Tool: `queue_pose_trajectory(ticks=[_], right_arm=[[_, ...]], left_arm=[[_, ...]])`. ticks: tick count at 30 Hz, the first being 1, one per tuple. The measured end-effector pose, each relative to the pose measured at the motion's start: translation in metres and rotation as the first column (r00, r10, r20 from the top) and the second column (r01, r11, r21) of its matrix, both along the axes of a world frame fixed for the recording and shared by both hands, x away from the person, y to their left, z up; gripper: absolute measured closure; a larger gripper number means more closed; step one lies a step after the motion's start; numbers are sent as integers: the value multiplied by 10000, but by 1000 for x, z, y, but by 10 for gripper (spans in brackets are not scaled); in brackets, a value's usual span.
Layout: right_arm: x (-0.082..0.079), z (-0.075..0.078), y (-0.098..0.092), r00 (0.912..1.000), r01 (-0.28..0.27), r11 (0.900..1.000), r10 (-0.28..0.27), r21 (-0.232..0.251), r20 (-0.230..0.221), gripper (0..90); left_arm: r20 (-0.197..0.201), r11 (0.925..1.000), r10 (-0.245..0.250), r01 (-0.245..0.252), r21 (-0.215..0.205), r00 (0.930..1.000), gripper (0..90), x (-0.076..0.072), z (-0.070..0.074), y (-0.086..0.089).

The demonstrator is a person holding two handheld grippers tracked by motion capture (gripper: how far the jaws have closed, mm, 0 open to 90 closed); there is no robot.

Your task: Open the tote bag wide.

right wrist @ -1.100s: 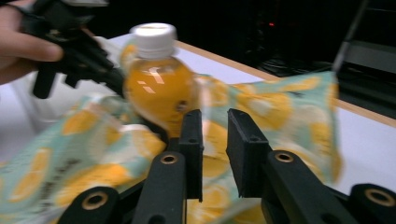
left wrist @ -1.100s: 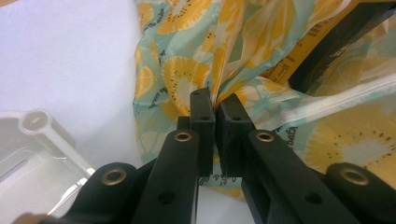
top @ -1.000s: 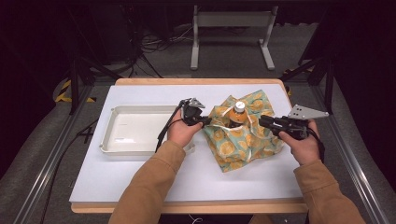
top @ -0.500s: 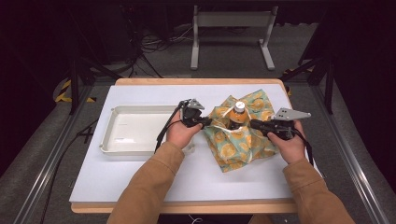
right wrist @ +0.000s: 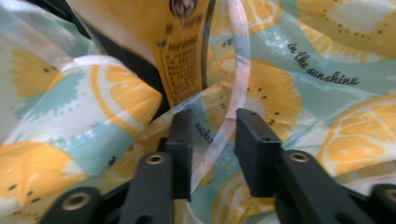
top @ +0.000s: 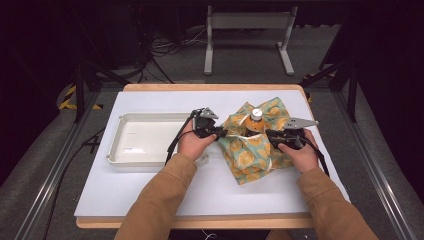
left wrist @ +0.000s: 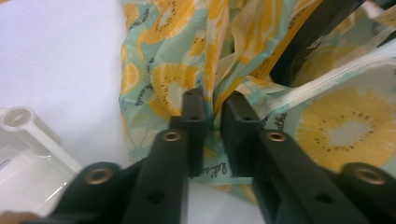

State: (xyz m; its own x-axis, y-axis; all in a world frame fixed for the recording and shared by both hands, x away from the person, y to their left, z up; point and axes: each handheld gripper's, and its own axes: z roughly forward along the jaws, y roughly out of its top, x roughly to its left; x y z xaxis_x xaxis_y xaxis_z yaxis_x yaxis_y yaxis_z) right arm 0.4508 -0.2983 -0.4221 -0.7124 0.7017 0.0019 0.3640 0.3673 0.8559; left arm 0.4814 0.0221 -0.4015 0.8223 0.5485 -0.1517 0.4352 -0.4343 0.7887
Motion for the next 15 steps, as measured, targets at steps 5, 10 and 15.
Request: queue_pose_trajectory(ticks=[5,10,15], right_arm=[[0,-2,0,10000,73,9997,-72,-236,45,579],[-1,-6,-1,9998,213,9993,-212,-323,22,537],[-3,-7,-3,9994,341,9989,-340,-307,25,533]], left_arm=[[484,9978,209,-177,-642,9986,365,-10,11,3],[1148,9917,237,-88,-1286,9931,240,-27,26,9],[1829,9854,-267,566,-1607,9828,237,-51,42,3]])
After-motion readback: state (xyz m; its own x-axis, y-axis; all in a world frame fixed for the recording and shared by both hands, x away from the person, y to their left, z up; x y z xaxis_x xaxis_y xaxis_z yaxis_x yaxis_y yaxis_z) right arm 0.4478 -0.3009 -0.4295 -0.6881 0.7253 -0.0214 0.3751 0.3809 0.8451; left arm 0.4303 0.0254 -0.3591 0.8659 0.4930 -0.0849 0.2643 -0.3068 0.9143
